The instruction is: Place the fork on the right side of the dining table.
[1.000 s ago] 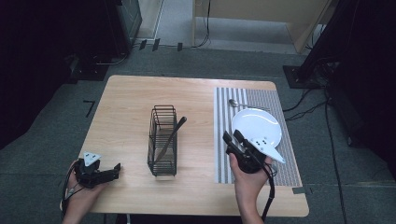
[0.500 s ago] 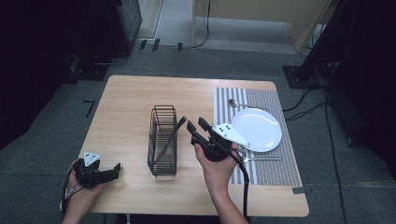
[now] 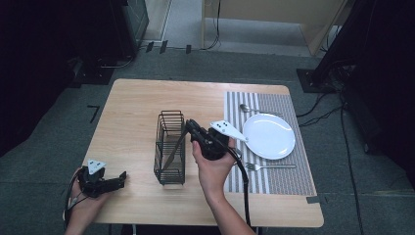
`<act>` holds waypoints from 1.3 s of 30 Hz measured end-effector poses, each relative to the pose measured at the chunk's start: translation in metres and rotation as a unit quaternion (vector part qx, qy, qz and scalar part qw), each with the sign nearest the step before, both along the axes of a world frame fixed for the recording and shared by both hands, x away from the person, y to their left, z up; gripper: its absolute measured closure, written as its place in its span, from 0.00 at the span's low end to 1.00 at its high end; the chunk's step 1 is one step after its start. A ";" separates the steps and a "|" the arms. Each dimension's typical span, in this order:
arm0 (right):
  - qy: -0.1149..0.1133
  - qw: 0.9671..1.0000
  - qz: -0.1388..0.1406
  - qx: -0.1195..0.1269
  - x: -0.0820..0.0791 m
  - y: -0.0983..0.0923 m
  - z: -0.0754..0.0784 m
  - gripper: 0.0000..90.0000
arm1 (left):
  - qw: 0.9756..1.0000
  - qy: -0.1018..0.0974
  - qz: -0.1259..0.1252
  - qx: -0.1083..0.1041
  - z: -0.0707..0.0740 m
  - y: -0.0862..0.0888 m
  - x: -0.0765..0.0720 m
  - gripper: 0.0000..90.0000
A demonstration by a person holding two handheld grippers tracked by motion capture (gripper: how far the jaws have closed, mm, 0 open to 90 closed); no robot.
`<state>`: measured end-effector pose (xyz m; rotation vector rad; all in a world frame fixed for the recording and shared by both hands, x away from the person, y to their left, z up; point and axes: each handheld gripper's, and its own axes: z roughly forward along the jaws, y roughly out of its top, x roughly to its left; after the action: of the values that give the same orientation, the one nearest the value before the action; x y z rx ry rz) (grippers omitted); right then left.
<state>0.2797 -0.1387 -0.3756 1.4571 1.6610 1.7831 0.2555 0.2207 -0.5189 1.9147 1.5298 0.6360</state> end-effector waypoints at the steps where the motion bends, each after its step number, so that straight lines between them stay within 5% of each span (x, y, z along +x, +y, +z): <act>1: 0.000 1.000 0.004 0.005 0.000 0.000 0.000 0.93 | 1.000 0.000 0.000 0.000 0.000 0.000 0.000 0.01; 4: -0.002 1.000 0.015 0.016 -0.002 0.002 0.002 0.94 | 1.000 0.000 0.000 0.000 0.000 0.000 0.000 0.01; 19: -0.081 0.997 0.008 0.010 -0.027 -0.002 0.042 0.94 | 1.000 0.000 0.000 0.000 0.000 0.000 0.000 0.01; 30: -0.136 0.990 -0.030 0.029 -0.061 -0.045 0.083 0.94 | 1.000 -0.001 -0.001 0.000 0.000 0.000 0.001 0.01; 39: -0.159 0.984 -0.068 0.034 -0.082 -0.083 0.097 0.94 | 1.000 -0.001 -0.002 -0.001 0.000 0.000 0.001 0.01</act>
<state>0.1975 -0.2214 -0.2783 1.2025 1.3223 1.8950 0.2562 0.2208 -0.5191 1.9146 1.5253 0.6353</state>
